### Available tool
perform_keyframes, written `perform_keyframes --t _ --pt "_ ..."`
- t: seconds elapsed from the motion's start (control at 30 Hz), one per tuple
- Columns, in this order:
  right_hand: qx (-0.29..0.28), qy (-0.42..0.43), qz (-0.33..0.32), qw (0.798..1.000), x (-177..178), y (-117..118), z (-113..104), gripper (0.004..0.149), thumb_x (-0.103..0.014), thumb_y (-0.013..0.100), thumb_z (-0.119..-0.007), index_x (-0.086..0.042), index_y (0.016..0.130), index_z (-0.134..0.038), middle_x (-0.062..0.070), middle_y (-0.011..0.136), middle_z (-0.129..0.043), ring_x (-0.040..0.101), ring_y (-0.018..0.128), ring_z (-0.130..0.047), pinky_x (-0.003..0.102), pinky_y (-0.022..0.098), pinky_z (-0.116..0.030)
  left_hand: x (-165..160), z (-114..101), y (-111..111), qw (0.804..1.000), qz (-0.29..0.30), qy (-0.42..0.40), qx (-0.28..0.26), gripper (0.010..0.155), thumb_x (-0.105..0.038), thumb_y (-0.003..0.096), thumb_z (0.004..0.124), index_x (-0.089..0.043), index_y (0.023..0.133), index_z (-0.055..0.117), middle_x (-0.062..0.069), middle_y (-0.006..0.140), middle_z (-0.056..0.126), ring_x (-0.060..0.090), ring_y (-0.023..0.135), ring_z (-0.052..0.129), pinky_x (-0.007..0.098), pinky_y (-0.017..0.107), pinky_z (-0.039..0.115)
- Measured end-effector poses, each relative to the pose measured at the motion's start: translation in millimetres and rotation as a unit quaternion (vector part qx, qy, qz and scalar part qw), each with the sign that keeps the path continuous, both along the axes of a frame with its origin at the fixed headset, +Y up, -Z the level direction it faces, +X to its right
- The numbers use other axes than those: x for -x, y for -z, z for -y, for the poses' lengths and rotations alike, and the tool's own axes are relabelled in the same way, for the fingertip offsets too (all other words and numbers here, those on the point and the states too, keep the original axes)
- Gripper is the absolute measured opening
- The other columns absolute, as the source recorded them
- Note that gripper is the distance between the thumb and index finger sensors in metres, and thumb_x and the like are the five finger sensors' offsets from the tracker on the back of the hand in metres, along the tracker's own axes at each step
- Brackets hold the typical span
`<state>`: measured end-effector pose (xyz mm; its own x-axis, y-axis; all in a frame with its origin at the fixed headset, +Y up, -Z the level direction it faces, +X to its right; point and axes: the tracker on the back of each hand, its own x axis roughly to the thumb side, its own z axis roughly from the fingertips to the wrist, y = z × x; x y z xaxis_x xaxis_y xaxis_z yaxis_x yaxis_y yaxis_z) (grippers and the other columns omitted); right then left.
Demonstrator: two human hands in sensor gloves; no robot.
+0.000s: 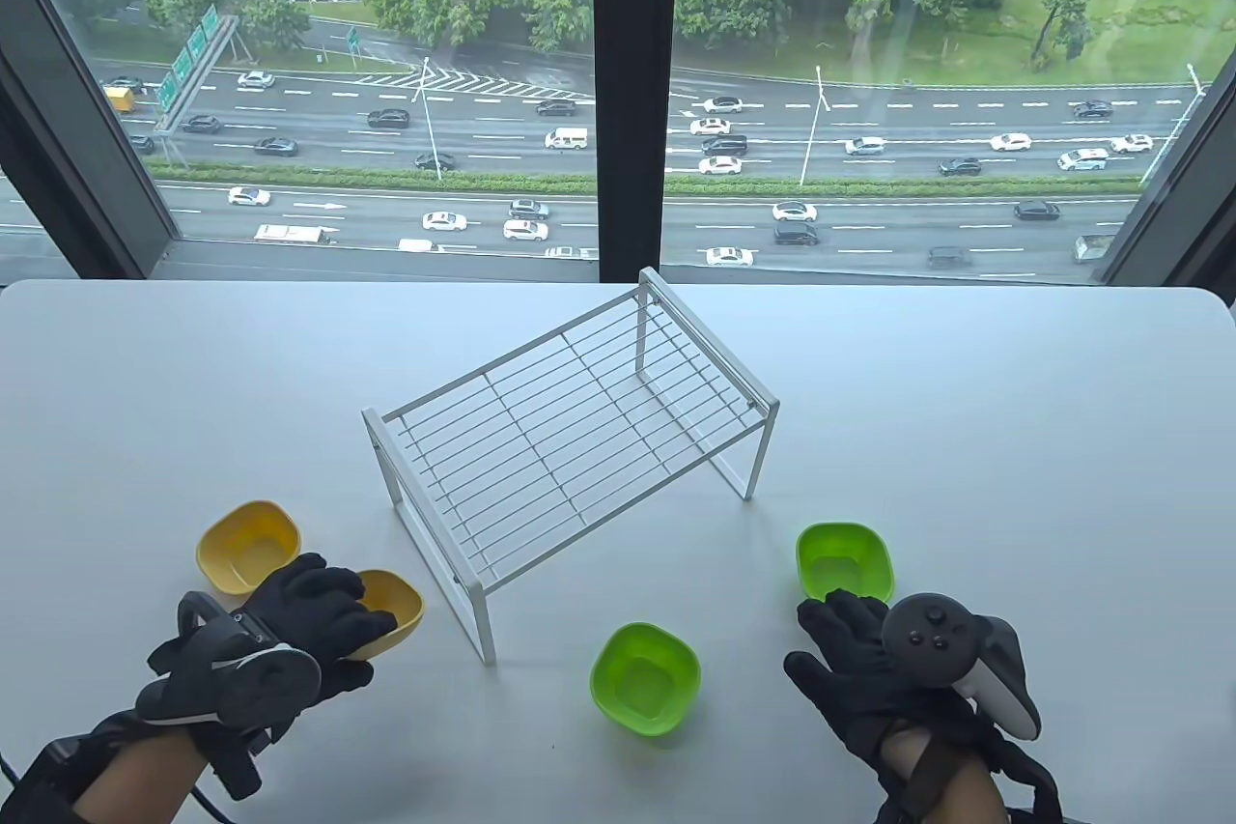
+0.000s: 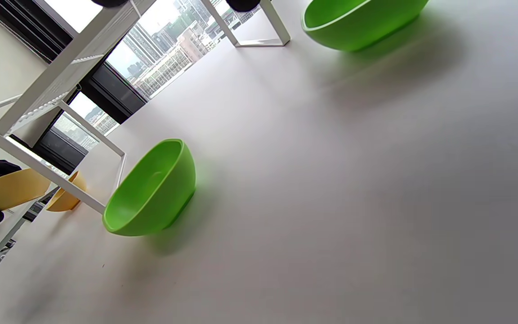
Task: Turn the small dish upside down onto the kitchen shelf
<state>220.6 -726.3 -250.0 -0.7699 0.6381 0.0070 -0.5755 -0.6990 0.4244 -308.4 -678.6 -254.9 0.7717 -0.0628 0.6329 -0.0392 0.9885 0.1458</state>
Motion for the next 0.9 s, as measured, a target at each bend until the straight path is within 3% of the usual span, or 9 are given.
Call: perform_keyframes --t 0.23,0.43,0.9 --pt "-0.004 0.007 0.004 1.0 -2 0 -1 0.078 -0.065 0.051 -0.06 -0.019 0.111 -0.04 0.017 0.118 -0.024 0.043 0.104 -0.018 0.059 0.076 -0.034 5 1 1 0.998 0.007 -0.041 0.042 0.055 -0.045 0.0345 0.092 -0.033 0.087 0.081 -0.005 0.073 0.095 0.023 0.09 0.083 0.059 0.075 0.067" --pt "-0.003 0.009 -0.001 1.0 -2 1 -2 0.078 -0.065 0.051 -0.06 -0.019 0.111 -0.041 0.016 0.119 -0.025 0.042 0.105 -0.019 0.056 0.076 -0.038 13 -5 0 0.998 -0.008 -0.058 0.028 0.054 -0.044 0.0355 0.092 -0.033 0.088 0.081 -0.005 0.072 0.093 0.024 0.09 0.082 0.059 0.075 0.067" --pt "-0.011 0.003 -0.002 1.0 -3 1 -3 0.078 -0.065 0.051 -0.06 -0.02 0.111 -0.041 0.015 0.12 -0.027 0.04 0.106 -0.018 0.057 0.074 -0.02 25 -12 -3 0.994 -0.016 -0.109 -0.001 0.057 -0.047 0.0376 0.086 -0.032 0.092 0.078 -0.004 0.075 0.092 0.026 0.089 0.082 0.059 0.074 0.067"
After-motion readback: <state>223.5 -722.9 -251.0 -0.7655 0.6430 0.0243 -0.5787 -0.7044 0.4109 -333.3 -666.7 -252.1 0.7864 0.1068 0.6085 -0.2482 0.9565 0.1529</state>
